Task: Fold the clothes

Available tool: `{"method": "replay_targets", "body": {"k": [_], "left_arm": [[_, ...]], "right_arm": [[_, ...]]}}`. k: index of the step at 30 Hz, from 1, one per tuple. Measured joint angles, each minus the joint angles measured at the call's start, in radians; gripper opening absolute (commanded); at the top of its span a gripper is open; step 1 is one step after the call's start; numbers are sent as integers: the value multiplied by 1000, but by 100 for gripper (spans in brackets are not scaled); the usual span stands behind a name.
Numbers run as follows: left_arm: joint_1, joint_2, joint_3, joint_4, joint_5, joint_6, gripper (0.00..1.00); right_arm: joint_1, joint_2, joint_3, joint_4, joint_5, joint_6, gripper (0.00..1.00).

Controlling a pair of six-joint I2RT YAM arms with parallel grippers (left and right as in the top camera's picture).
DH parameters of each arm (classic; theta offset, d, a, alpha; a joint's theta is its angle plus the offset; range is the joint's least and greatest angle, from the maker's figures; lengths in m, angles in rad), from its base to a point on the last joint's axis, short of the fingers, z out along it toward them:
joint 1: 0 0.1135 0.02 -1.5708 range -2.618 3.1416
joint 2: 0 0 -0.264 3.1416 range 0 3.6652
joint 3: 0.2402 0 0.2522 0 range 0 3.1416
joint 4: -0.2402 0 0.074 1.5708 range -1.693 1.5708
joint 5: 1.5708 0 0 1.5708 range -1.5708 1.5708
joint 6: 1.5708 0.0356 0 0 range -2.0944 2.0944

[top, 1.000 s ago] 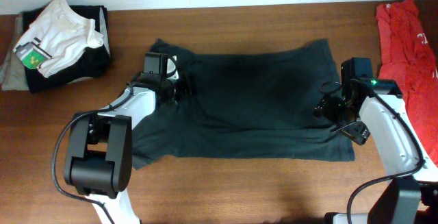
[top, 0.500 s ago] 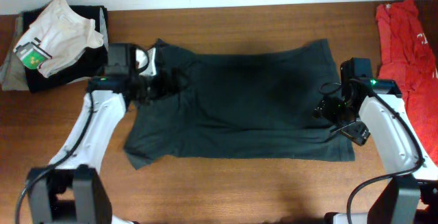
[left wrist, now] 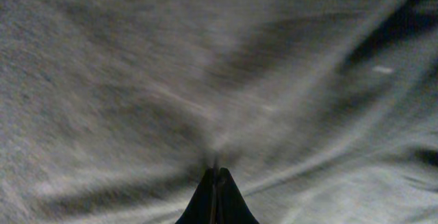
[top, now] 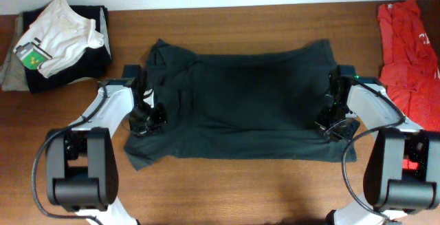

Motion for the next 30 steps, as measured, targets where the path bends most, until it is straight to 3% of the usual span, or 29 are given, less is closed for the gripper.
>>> {"method": "replay_targets", "body": {"k": [8, 11, 13, 20, 25, 26, 27, 28, 29, 30], "left_arm": [[96, 18, -17, -2, -32, -1, 1], [122, 8, -43, 13, -12, -21, 1], [166, -8, -76, 11, 13, -40, 1], [322, -18, -117, -90, 39, -127, 1], [386, -151, -140, -103, -92, -176, 1], [388, -212, -140, -100, -133, -191, 7], [388, -278, -141, -96, -159, -201, 19], [388, -340, -141, -89, -183, -210, 36], [388, -388, -142, -79, -194, -212, 57], [388, -447, -142, -63, -204, -214, 81]], "right_arm": [[0, 9, -85, 104, -45, 0, 22], [0, -14, -113, 135, -52, 1, 4], [0, -14, -113, 134, -68, 20, 4], [2, -31, -153, 13, -106, 123, 4], [3, -261, -171, -100, -62, 182, 4], [3, -346, -172, -118, -46, 191, 16], [3, -404, -173, -124, -36, 196, 41], [3, -481, -173, -125, -26, 198, 83], [3, -543, -172, -119, -19, 198, 99], [3, -605, -171, -114, -15, 183, 99]]}}
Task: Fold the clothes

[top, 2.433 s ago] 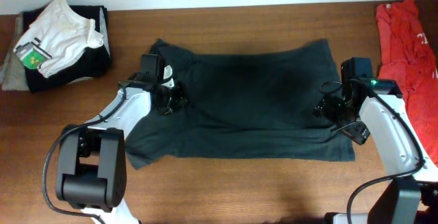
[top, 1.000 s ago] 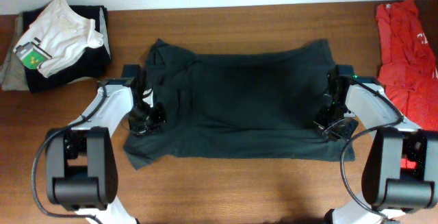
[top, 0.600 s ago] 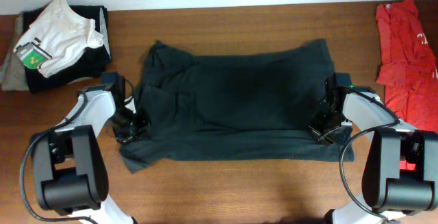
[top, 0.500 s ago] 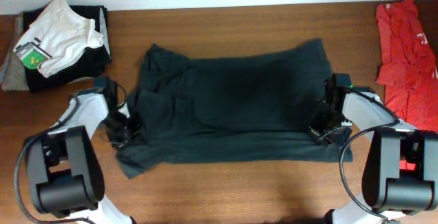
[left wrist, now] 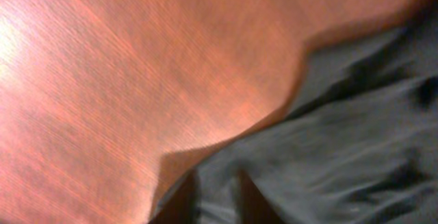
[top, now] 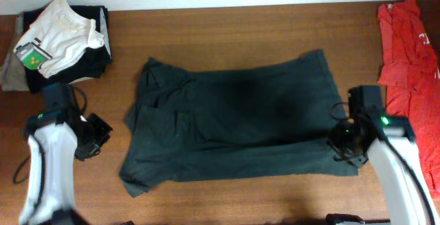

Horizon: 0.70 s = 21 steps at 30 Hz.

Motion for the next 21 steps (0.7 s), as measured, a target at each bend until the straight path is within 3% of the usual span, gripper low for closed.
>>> {"method": "replay_targets", "body": {"k": [2, 7, 12, 15, 21], "left_arm": [[-14, -101, 1, 71, 1, 12, 93], [-71, -126, 0, 158, 50, 22, 93], [-171, -100, 0, 358, 155, 33, 91], [-285, -16, 3, 486, 225, 45, 91], [-354, 356, 278, 443, 311, 48, 91]], "right_arm": [[0, -95, 15, 8, 4, -40, 99], [0, -102, 29, 12, 8, -60, 99], [0, -38, 30, 31, 4, -65, 99], [0, 27, 31, 43, -37, -93, 99], [0, 138, 34, 34, -101, -163, 99]]}}
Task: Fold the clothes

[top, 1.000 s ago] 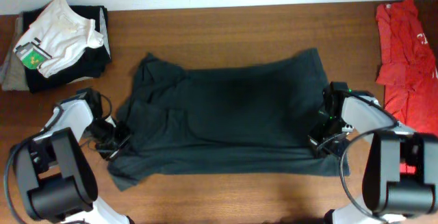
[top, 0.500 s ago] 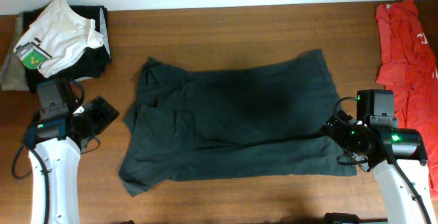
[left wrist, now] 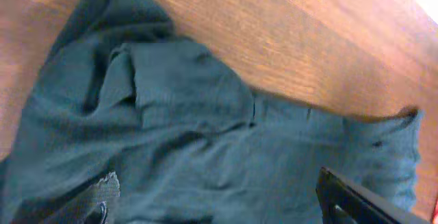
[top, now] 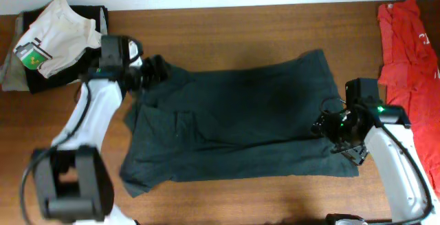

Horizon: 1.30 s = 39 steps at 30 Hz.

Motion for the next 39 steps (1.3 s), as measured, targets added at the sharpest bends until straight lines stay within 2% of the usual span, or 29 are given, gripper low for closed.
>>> {"method": "replay_targets", "body": {"k": [3, 6, 17, 24, 26, 28, 29, 30, 31, 32, 34, 37, 39], "left_arm": [[0, 160, 175, -48, 20, -8, 91], [0, 230, 238, -86, 27, -32, 89], [0, 285, 242, -94, -10, -46, 85], [0, 349, 243, 20, -18, -40, 81], [0, 349, 243, 29, -18, -37, 72], [0, 349, 243, 32, -18, -33, 55], [0, 349, 243, 32, -18, -31, 41], [0, 349, 243, 32, -19, -27, 31], [0, 349, 244, 33, -18, -30, 21], [0, 349, 243, 33, -18, -29, 11], [0, 349, 244, 33, -19, -27, 1], [0, 349, 244, 34, -18, -27, 1], [0, 349, 244, 31, -18, -26, 1]], "right_arm": [[0, 24, 0, -7, -5, -24, 99], [0, 25, 0, -5, -8, -32, 99], [0, 25, 0, -2, -8, -38, 99], [0, 25, 0, -9, -8, -43, 99], [0, 25, 0, -9, -8, -43, 99], [0, 26, 0, -9, -8, -43, 99], [0, 25, 0, -9, -8, -43, 87], [0, 25, 0, -7, -8, -47, 68], [0, 26, 0, -3, -8, -46, 61], [0, 26, 0, 1, -9, -45, 61], [0, 26, 7, -3, 0, -46, 66], [0, 30, 77, -24, 4, -68, 82], [0, 33, 189, -20, 5, -95, 82]]}}
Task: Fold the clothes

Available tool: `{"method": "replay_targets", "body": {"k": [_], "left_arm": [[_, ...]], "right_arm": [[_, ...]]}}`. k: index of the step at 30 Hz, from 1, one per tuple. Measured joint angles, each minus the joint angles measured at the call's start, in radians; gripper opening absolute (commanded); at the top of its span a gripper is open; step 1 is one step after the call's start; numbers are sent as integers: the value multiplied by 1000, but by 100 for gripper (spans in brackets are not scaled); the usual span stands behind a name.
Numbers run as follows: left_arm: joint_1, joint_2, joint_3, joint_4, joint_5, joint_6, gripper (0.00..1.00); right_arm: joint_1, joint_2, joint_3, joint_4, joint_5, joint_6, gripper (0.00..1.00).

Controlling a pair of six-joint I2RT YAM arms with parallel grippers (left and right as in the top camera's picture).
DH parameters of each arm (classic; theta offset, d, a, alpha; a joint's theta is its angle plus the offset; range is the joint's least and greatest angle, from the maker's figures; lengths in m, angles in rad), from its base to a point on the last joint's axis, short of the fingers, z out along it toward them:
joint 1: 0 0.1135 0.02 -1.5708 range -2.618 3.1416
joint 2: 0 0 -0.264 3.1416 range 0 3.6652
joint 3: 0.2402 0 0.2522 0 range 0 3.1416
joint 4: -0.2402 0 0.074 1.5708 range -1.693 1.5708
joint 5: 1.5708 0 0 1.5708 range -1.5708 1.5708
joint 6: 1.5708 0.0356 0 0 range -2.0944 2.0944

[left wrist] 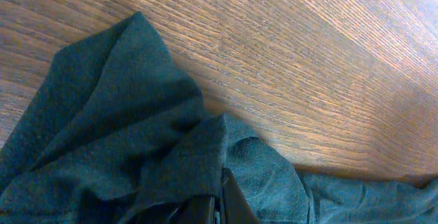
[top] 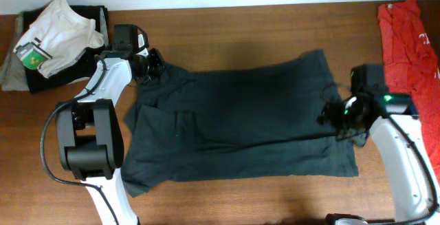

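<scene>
A dark green shirt (top: 240,115) lies spread across the middle of the table, its left side rumpled. My left gripper (top: 154,65) is at the shirt's far left corner. In the left wrist view that gripper (left wrist: 220,207) is shut on a raised fold of the shirt (left wrist: 123,114), and cloth drapes over one finger. My right gripper (top: 335,117) rests at the shirt's right edge, about halfway down. From overhead its jaws are too small and dark to read.
A pile of clothes with a white shirt on top (top: 58,36) sits at the far left corner. A red garment (top: 409,53) lies along the right edge. Bare wooden table (top: 240,25) surrounds the shirt.
My left gripper was open above the shirt's far left part; now it is down at that corner and shut on a fold. The right gripper has shifted slightly away from me along the right edge.
First both grippers were low at the shirt's side edges, the left one shut against cloth. Then the left arm stood out to the left of the shirt, which lay flatter. After that it hovered open over the far left corner, and now it grips there.
</scene>
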Motion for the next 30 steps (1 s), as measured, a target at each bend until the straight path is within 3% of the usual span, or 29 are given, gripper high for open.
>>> {"method": "replay_targets", "body": {"k": [8, 13, 21, 30], "left_arm": [[0, -2, 0, -35, 76, 42, 1], [0, -7, 2, -149, 100, 81, 0], [-1, -10, 3, -188, 113, 126, 0], [-1, -10, 3, -190, 113, 126, 1]], "right_arm": [[0, 53, 315, 82, 3, -63, 83], [0, 336, 472, 110, 0, -130, 77], [0, 873, 953, 85, 33, -247, 76], [0, 1076, 981, 166, 131, -300, 70]]}}
